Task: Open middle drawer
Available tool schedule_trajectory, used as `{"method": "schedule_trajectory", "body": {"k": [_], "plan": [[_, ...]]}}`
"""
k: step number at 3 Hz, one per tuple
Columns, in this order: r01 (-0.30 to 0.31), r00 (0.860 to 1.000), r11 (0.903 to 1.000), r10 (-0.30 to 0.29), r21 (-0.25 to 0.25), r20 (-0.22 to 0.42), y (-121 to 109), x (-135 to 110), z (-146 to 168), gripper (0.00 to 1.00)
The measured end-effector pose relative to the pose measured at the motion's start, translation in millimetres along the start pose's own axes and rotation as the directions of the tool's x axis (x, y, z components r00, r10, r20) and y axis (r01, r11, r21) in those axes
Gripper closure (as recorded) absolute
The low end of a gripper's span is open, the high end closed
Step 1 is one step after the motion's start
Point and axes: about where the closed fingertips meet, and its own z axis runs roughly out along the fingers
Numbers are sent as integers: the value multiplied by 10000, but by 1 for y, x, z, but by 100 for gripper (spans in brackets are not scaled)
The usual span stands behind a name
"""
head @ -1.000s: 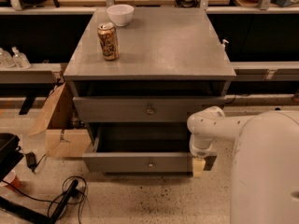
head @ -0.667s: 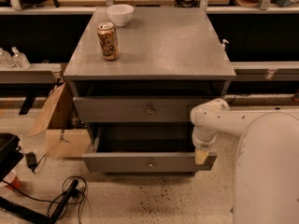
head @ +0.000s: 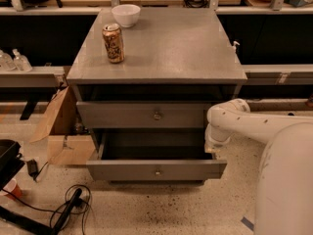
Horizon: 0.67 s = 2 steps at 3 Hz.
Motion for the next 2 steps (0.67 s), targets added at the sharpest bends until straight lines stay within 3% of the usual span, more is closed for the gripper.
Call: {"method": "schedule_trajectory", "body": {"k": [1, 2], "plan": [[160, 9966, 9992, -189, 377, 797, -12, -11, 13, 100], [628, 9928, 9961, -687, 620, 983, -21, -38, 76, 100]]}}
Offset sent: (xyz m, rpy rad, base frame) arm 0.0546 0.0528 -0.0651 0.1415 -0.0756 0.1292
